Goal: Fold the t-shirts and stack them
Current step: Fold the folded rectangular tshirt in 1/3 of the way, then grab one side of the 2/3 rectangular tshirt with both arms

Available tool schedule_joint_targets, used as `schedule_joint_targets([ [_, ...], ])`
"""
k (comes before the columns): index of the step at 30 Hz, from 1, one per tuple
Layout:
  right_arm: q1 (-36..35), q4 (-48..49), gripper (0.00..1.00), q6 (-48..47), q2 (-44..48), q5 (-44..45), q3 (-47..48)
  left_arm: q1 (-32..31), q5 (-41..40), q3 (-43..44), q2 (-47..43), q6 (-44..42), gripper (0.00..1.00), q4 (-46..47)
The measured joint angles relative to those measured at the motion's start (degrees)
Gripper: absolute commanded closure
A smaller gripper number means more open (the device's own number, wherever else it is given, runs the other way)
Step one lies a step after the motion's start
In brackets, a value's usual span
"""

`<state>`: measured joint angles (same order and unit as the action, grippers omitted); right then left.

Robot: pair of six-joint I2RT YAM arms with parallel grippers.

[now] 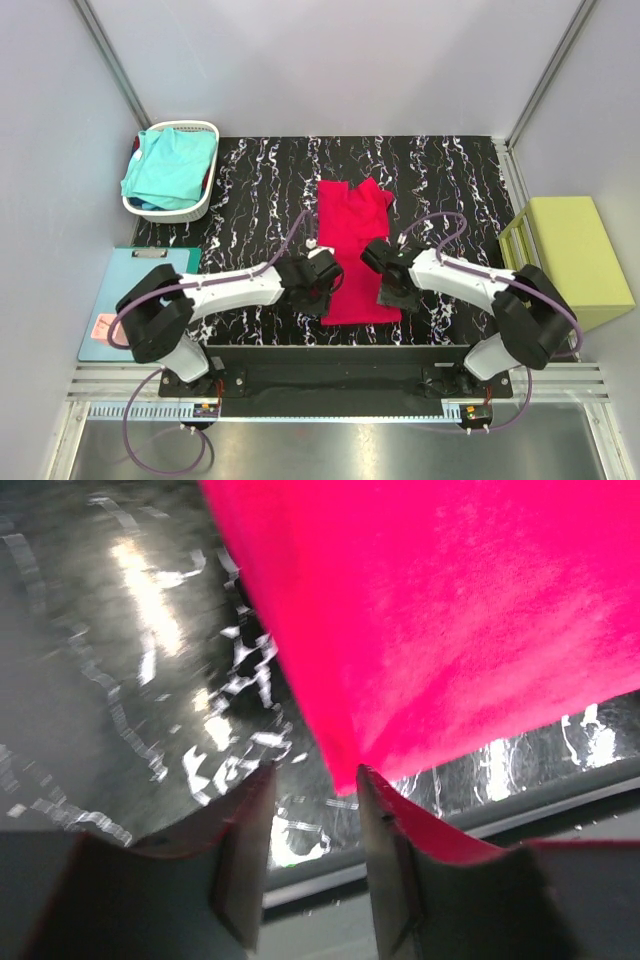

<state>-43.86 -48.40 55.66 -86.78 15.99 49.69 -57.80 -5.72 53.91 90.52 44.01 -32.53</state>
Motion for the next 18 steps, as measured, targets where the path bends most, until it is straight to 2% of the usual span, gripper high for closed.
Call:
schedule_joint_targets([
  [4, 0.0, -4.7, 0.4, 0.1, 4.2, 2.6, 5.0, 0.0, -2.6, 1.3, -4.9, 0.6, 0.53, -2.6],
  [8, -0.1, -5.3, 0.45, 0.4, 7.9, 3.8, 8.4, -0.1, -4.0, 2.8, -9.0, 1.3, 0.56, -2.3],
  [13, -0.5, -5.7, 0.51, 2.2, 11.0, 3.8, 2.3, -1.3, -4.1, 0.3, -9.4, 2.7, 0.59, -1.2],
  [18, -0.7, -7.0, 0.49, 4.2, 14.0, 3.5, -3.7, -2.8, -4.0, -3.9, -9.4, 3.5, 0.59, -0.2],
])
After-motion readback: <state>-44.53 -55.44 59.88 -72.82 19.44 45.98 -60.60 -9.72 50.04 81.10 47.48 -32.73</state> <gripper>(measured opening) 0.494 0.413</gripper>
